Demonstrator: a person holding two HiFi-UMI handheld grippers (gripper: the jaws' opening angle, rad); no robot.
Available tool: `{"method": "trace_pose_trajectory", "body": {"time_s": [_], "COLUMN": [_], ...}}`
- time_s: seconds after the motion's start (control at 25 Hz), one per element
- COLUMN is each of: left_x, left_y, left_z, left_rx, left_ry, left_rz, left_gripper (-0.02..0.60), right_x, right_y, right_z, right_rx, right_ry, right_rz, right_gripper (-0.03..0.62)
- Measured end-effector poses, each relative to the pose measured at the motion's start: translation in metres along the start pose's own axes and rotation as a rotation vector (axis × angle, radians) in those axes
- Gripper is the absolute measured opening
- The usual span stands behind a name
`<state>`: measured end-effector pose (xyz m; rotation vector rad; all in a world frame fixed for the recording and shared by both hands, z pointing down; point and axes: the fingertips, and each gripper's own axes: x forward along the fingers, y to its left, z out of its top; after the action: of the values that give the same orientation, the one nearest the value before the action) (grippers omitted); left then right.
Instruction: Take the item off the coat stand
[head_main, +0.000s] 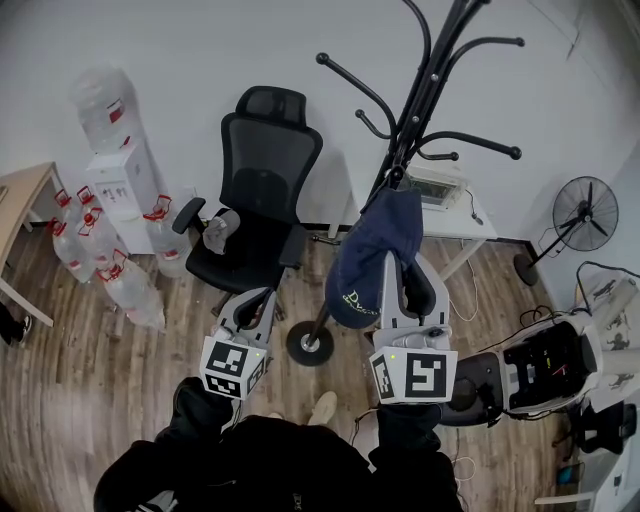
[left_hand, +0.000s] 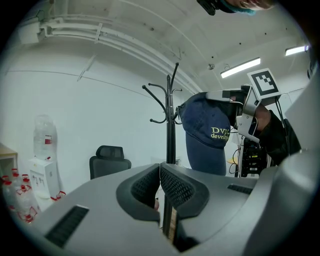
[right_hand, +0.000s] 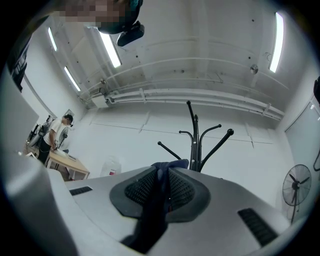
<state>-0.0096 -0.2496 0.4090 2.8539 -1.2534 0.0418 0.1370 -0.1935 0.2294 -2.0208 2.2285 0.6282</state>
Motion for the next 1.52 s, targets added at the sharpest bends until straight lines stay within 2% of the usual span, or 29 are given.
{"method": "trace_pose_trajectory", "body": {"time_s": [0.52,1.04,1.52], "left_x": [-0.001,0.003,0.001], "left_y": [0.012,0.011,-0.004], "left_z": [0.001,-0.001,-0.005], "left_rx": [-0.016,-0.023,-0.020], "left_ry": [-0.002,0.001,0.004], "left_rz": [0.022,0.009,-0.032], "left_gripper": [0.025,0.025,0.025], "right_x": [0.010,0.004,-0.027], "right_y": [0.002,-0.002,-0.009], "right_z": [0.009,0.026,0.001], "right_rx": [-0.030,-0.034,-0.014], "right_ry": [-0.019,-0.058,0.006], "right_rz": [-0.005,-0.024,-0.073], "right_gripper": [0.074,0.072,0.074]}}
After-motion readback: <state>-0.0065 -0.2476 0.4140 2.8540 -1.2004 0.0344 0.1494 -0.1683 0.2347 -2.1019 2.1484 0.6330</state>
